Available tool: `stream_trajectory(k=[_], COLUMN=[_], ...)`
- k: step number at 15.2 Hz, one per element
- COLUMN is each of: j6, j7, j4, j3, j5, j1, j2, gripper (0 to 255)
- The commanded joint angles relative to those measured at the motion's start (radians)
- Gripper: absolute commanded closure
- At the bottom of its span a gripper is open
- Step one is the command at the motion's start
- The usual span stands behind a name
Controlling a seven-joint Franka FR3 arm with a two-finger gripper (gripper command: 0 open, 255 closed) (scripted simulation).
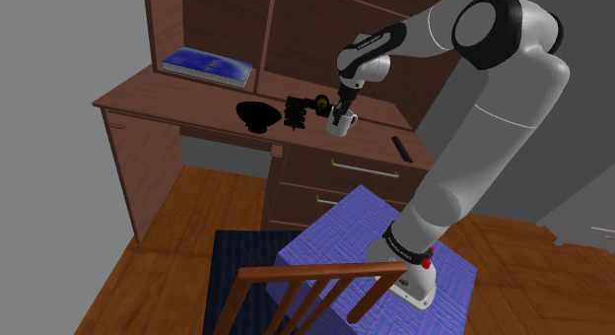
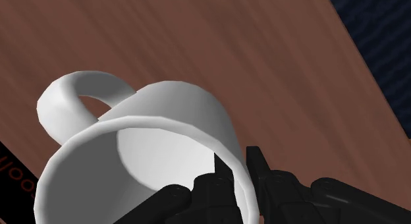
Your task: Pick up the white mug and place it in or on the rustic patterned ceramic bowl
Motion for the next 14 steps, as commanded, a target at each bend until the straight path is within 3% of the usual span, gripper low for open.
stream_trajectory(k=[1,14], j6=[0.0,-0.143], j7=[0.0,0.03], j4=[0.0,0.069], j3=[0.0,0.0], j5=[0.0,-0.042], j1=[0.0,0.004], j2=[0.0,-0.081], gripper=[255,255])
